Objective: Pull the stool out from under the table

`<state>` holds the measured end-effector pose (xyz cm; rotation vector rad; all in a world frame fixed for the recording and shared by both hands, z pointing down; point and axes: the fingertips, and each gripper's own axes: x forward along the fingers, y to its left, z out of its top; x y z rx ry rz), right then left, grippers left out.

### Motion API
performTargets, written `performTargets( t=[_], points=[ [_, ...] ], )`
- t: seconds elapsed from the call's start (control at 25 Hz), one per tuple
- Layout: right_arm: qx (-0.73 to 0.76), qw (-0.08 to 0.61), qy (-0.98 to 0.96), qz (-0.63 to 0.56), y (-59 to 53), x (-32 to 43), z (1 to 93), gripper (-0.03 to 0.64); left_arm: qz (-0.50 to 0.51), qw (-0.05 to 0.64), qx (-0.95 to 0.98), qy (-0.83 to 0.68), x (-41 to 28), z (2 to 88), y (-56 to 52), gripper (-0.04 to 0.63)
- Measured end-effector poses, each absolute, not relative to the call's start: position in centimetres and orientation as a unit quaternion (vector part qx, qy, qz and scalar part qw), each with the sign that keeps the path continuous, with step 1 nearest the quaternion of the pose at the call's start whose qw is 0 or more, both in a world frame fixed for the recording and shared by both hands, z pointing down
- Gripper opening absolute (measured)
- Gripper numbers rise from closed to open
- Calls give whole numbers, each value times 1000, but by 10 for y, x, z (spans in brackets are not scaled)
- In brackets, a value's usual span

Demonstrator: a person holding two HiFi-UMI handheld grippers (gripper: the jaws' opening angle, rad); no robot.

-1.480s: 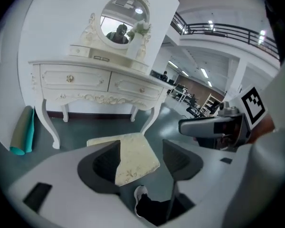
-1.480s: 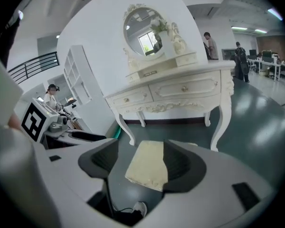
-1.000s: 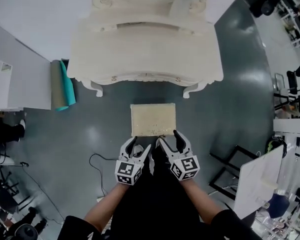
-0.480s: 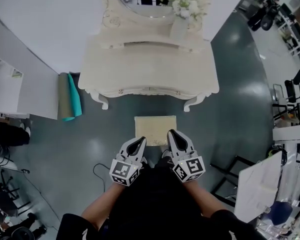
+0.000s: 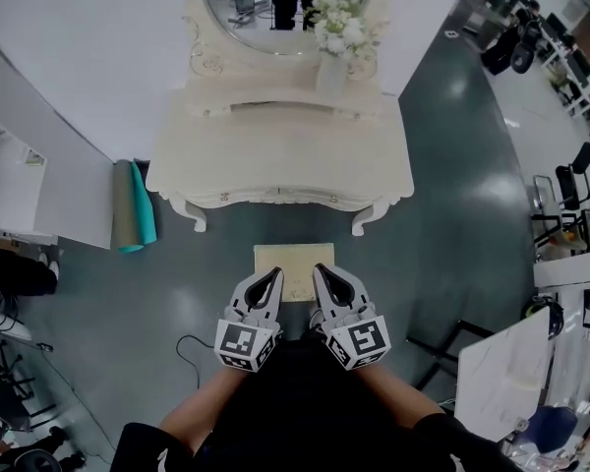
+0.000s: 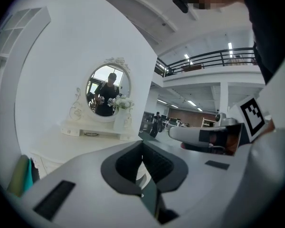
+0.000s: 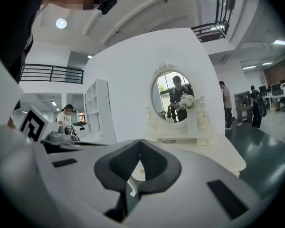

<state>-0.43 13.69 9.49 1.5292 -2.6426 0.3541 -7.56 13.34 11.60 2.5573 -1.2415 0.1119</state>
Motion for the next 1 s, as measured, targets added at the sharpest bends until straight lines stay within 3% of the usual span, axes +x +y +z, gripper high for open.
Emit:
performTargets(
  t=[0.32,1.0],
  points=[
    [505,39,-859,76,132,31,71,18,39,129,888,-439,-31,99,131,14],
    [501,23,-862,71,124,55,56,18,55,109,871,-477,-12,97,137,14]
  ],
)
